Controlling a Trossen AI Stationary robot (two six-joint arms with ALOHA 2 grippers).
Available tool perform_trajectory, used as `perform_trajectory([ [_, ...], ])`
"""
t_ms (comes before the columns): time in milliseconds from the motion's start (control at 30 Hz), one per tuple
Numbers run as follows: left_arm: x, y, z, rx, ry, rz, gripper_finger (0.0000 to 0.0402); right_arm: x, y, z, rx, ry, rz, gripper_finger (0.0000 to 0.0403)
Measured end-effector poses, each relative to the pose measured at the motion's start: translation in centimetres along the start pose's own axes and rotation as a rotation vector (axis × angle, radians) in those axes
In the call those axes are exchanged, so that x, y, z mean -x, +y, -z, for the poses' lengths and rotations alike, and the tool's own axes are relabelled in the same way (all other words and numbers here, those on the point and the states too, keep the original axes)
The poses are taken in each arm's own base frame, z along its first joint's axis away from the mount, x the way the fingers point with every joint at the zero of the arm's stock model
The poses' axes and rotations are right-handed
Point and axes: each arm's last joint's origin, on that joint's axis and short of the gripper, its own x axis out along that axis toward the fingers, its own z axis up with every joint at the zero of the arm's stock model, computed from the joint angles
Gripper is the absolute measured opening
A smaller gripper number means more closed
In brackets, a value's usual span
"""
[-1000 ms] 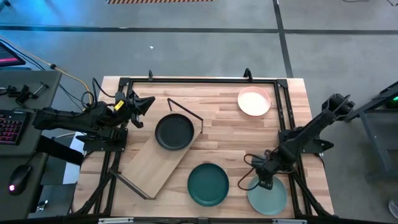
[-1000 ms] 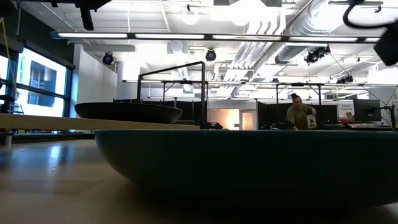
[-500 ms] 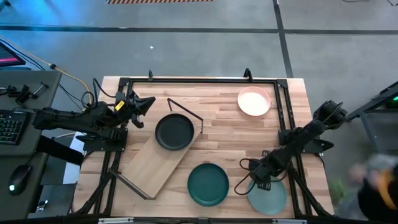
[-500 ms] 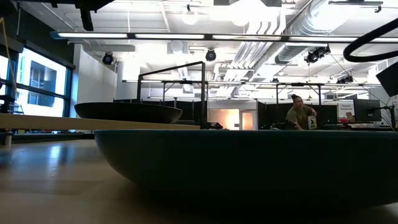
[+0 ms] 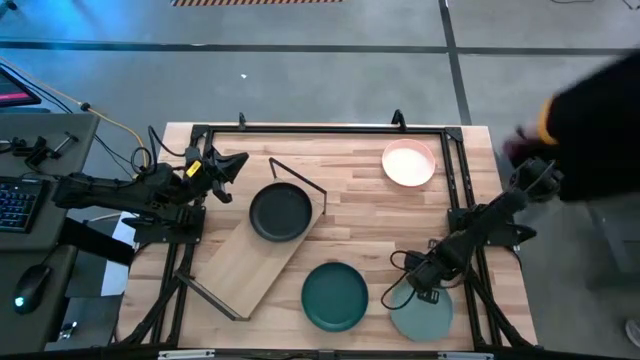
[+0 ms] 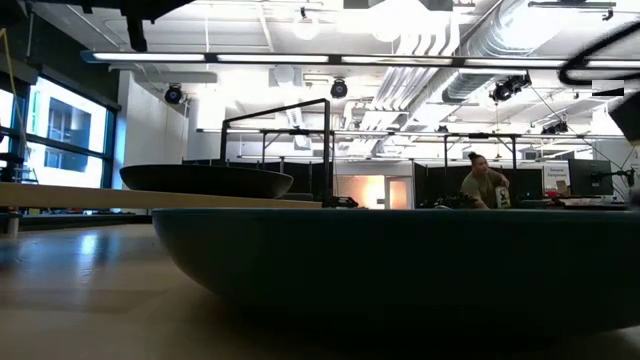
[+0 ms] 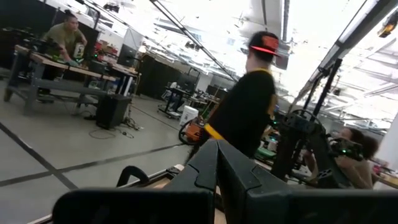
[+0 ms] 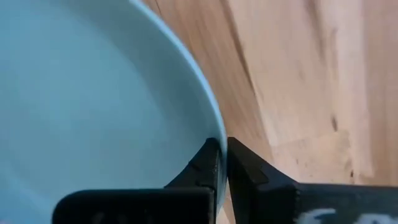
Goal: Place and stack plates onto a shelf
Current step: Put the light blue plate on the shelf
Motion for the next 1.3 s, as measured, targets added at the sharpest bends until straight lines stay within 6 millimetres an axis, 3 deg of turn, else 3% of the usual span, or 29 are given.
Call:
perform_trajectory([
  [333, 0.0, 0.0, -0.1, 0.005, -0.008, -0.004, 0.0, 5.7, -1.5, 1.1, -0.094, -0.146, -0.247, 0.0],
  [500, 0.0, 0.0, -0.1, 0.006, -0.006, 0.011, 0.0, 8.2, -2.1, 0.5, -0.145, -0.28, -0.409, 0.0],
  [633, 0.0, -0.1, -0.1, 0.007, -0.006, 0.015, 0.0, 9.0, -2.4, -0.6, -0.207, -0.364, -0.479, 0.0],
  [767, 0.0, -0.1, -0.2, 0.016, -0.019, 0.017, 0.0, 8.9, -1.6, -3.2, -0.278, -0.491, -0.538, 0.0],
  [967, 0.0, -0.1, -0.3, 0.045, -0.024, 0.019, 0.0, 7.2, -0.4, -8.9, -0.41, -0.695, -0.582, 0.0],
  [1300, 0.0, -0.1, -0.3, 0.049, -0.029, 0.021, 0.0, 6.9, 3.9, -19.6, -0.41, -0.774, -0.501, 0.0],
])
